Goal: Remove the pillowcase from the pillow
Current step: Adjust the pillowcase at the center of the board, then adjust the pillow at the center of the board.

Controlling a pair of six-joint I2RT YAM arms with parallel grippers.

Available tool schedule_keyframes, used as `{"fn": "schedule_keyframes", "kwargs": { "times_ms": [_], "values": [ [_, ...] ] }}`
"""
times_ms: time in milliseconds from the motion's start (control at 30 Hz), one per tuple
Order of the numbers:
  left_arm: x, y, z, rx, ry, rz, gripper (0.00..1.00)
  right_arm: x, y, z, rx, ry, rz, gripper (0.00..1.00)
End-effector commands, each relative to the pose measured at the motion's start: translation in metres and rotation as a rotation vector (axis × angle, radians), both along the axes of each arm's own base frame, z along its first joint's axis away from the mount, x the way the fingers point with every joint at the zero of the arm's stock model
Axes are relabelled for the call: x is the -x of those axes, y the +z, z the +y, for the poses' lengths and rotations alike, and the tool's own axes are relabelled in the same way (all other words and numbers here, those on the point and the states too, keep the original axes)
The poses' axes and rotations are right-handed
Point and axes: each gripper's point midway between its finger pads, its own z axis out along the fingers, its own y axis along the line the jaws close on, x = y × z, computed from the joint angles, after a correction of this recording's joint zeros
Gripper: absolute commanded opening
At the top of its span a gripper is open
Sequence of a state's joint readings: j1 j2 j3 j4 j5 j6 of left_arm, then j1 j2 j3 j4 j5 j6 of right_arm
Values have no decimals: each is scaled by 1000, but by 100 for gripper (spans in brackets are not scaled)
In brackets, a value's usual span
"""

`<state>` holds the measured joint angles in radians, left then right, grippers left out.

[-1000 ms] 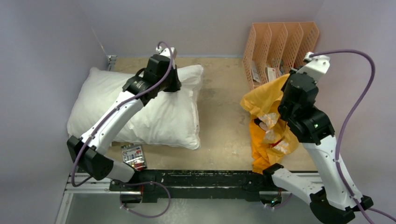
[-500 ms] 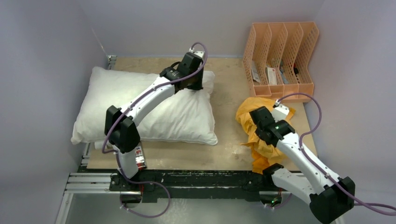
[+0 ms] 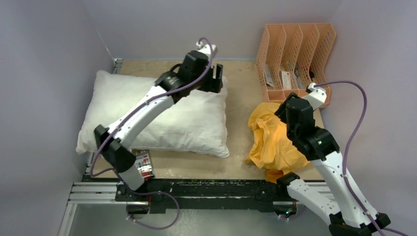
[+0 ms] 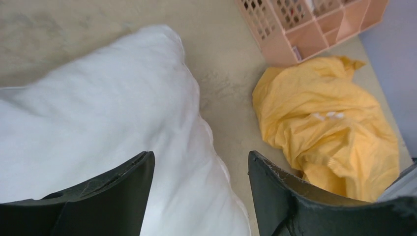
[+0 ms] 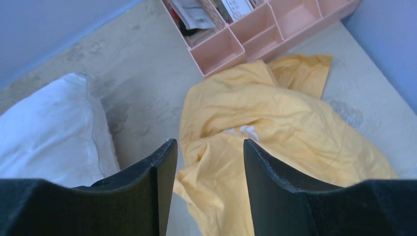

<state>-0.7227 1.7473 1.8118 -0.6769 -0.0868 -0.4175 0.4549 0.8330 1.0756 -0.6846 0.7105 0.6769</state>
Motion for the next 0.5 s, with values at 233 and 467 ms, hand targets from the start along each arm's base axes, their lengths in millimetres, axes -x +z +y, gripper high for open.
{"fn": "schedule_keyframes", "kwargs": {
  "times_ms": [233, 467],
  "values": [
    [18, 58, 196, -32, 493, -196, 75, -11, -81, 54, -87, 224, 189, 45],
    [58, 36, 335, -237, 901, -179, 84, -33, -57, 153, -272, 690, 135, 78]
  ]
}}
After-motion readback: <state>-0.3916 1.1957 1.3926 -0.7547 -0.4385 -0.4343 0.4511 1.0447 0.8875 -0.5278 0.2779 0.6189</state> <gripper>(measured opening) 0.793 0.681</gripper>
